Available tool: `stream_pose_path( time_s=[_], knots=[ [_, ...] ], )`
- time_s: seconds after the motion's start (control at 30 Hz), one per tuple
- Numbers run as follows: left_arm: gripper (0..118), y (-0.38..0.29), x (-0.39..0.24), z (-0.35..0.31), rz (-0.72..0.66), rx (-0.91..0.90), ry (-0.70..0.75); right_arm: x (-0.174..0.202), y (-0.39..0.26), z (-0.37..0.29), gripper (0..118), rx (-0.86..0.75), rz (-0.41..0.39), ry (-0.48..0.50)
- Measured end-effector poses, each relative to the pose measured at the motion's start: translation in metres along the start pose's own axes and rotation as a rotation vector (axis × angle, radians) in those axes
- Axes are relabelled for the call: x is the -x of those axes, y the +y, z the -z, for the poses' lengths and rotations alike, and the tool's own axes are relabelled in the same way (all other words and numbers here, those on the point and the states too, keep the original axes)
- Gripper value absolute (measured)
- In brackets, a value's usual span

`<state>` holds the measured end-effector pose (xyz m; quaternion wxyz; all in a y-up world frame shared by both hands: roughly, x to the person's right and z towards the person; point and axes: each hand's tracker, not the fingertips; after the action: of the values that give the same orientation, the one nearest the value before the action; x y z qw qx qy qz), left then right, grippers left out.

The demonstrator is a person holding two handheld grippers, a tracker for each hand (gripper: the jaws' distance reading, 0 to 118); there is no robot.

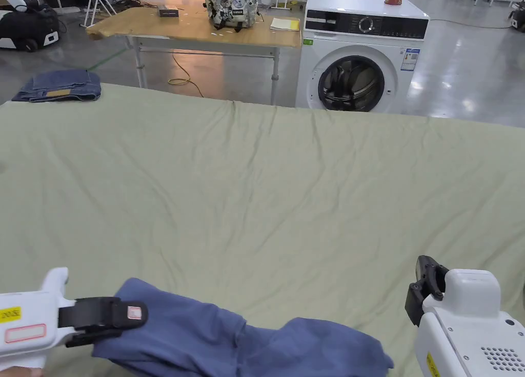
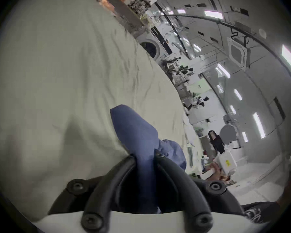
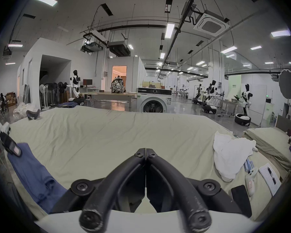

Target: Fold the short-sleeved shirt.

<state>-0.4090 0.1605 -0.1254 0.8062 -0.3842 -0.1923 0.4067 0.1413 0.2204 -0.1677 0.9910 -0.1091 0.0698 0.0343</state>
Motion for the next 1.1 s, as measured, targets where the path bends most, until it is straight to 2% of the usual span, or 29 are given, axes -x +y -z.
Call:
stream_pose_path(
  time_s=[0.07,0.2,0.37,0.83,1.1],
  knots=[
    [5,0.008,-0.013,-0.022,0.060,-0.016,0.106,0.001,0.000,0.000,0,-0.001,-0.002,0.005],
    [5,0.018,-0.034,-0.042,0.138,-0.025,0.217,0.002,0.000,-0.001,0,-0.004,-0.003,0.011],
    [5,0.011,-0.076,-0.022,0.219,0.024,0.257,0.002,-0.002,0.000,0,0.000,0.005,0.014],
    [5,-0.029,-0.177,0.086,0.367,0.201,0.071,-0.010,-0.011,-0.004,0,0.022,0.013,-0.010],
    [5,-0.076,-0.177,0.196,0.377,0.346,0.185,-0.015,-0.015,-0.007,0,0.036,0.033,-0.020]
  ],
)
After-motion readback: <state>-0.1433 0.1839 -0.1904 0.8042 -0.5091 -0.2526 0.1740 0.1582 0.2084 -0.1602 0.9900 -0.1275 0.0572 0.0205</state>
